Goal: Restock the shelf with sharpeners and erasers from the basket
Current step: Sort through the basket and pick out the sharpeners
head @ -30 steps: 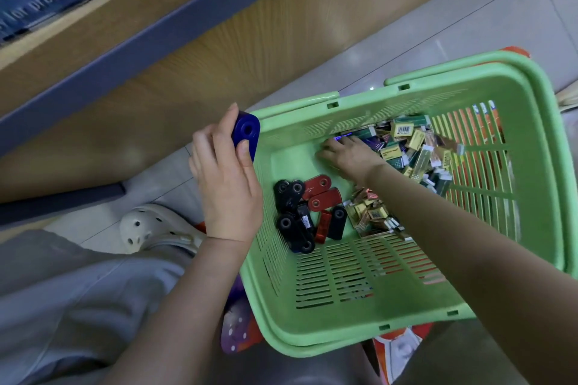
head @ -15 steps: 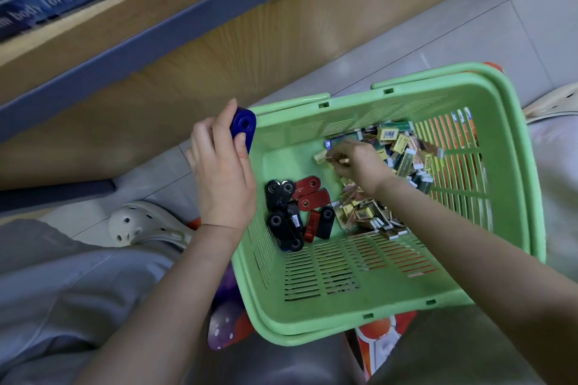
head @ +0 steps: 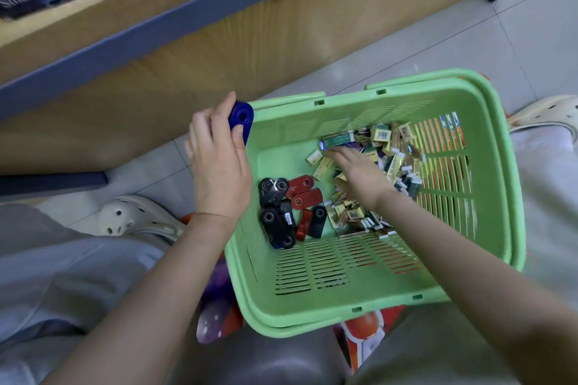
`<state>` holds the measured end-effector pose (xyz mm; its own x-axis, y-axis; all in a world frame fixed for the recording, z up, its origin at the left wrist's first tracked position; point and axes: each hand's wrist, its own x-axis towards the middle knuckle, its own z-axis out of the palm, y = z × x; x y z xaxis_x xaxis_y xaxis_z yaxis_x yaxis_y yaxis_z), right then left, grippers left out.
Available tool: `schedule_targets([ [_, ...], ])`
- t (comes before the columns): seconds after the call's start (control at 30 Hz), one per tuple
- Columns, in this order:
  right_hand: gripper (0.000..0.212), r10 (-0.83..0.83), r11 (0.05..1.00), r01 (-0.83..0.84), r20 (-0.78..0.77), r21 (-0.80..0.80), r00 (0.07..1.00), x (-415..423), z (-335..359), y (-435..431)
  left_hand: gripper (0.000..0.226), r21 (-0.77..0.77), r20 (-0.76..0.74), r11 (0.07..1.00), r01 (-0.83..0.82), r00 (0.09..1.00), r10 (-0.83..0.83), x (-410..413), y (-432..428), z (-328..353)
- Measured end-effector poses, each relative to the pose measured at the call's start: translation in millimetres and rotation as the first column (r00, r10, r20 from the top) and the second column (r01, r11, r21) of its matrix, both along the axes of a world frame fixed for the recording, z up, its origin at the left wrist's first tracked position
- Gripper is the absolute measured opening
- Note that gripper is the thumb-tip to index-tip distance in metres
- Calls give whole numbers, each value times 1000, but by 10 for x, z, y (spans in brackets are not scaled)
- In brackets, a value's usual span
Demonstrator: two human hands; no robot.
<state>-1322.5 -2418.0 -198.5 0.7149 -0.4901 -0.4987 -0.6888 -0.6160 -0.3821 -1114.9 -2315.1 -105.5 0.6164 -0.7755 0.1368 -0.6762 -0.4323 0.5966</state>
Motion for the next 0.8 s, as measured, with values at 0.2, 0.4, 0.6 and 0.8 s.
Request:
schedule_targets([
  [0.2, 76, -10, 996, 28, -214, 80, 977, 328, -452, -133, 40, -9, 0, 1000, -1, 1000, 1, -7, 3, 0],
  [0.4, 68, 146, 986, -161, -279, -32, 949, 380, -557, -203, 37, -26, 9, 1000, 11, 1000, -11, -2, 9, -19],
  [0.6, 60, 258, 964, -267, -253, -5, 933, 366, -520, -220, 36, -30, 17, 999, 22, 1000, -22, 20, 7, -36],
  [0.8, 56, 243, 970, -223, -330, 97, 912, 468, -471, -188, 39, -21, 21, 999, 25, 999, -24, 10, 7, -12],
])
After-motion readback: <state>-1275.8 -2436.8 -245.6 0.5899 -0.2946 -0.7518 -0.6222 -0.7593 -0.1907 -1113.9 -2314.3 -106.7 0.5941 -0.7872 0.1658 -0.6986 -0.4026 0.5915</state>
